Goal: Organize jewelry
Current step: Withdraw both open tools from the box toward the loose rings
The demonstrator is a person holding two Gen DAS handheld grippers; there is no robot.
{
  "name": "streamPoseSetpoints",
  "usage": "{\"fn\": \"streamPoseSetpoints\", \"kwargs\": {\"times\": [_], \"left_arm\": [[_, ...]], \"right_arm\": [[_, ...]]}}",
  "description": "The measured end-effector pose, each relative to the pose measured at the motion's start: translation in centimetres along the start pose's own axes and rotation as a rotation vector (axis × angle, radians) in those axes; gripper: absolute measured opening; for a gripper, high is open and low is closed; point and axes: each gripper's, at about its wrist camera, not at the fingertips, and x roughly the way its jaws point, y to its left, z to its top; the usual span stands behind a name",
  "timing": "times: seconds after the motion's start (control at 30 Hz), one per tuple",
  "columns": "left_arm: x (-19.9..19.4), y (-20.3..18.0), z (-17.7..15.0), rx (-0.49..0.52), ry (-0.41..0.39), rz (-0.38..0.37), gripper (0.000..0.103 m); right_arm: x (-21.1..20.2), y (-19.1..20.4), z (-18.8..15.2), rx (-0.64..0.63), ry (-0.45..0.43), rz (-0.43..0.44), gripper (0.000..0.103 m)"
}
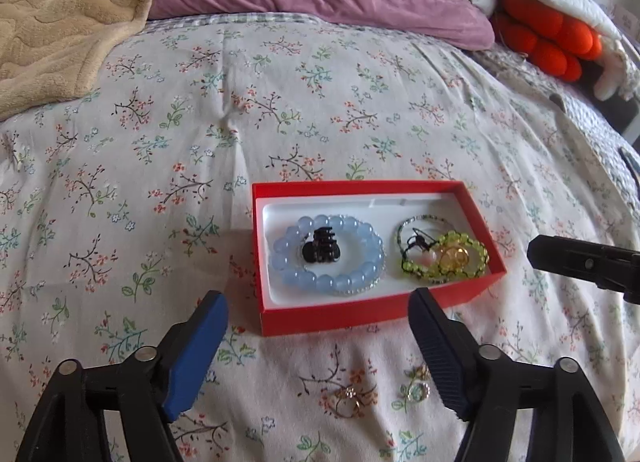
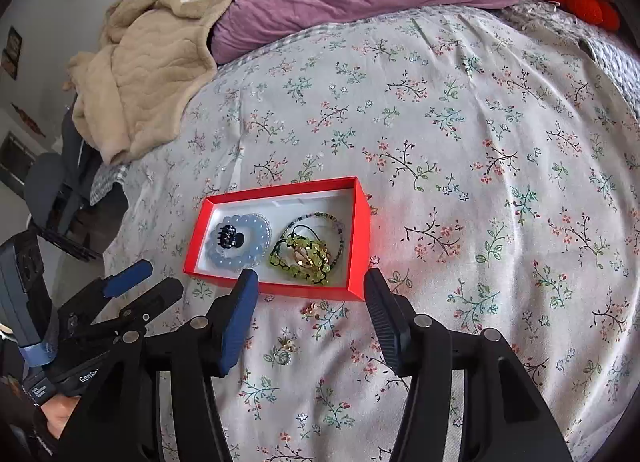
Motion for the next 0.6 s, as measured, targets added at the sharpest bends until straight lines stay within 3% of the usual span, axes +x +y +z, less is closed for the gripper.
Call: {"fn": "streamPoseSetpoints", "kwargs": {"times": [0.6], "left_arm": [[-0.4, -0.6, -3.5, 0.053, 0.087, 0.069, 0.099]], "right_arm": [[0.0, 0.7, -3.9, -0.101, 0.057, -0.13, 0.081]]}}
